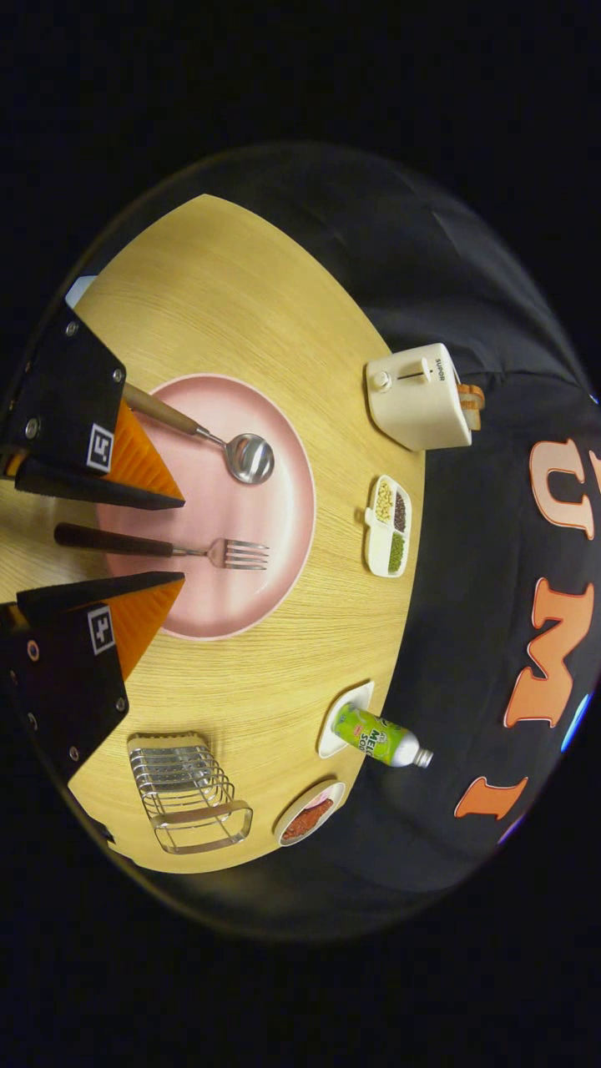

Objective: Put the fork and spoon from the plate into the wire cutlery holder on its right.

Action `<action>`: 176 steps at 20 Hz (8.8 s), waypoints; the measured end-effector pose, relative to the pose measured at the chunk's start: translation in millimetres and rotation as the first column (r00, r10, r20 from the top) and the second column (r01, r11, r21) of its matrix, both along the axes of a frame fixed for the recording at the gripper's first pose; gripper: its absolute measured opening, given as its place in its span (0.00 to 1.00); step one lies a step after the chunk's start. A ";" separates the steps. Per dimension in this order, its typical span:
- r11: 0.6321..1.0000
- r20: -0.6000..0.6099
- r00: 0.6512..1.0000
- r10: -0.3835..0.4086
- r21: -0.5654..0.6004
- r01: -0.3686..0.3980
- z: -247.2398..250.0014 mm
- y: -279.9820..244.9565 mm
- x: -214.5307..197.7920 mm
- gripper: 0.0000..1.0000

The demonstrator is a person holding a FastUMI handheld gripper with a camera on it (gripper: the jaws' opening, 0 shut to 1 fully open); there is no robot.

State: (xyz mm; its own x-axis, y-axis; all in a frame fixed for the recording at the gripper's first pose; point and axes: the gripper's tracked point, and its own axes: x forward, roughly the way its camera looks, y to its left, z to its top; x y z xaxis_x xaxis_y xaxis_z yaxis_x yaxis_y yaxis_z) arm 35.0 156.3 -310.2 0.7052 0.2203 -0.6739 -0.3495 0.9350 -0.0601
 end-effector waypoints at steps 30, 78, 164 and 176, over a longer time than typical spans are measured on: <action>0.995 -0.060 0.998 0.014 -0.096 -0.020 78.4 -143.3 -12.8 0.05; 0.990 -0.397 0.913 -0.091 -0.131 0.041 112.3 -187.2 20.8 0.66; 0.977 -0.529 0.848 -0.005 -0.182 -0.108 71.5 -230.6 23.0 0.05; 0.996 -0.437 0.898 -0.038 -0.087 0.000 101.3 -220.0 48.5 0.34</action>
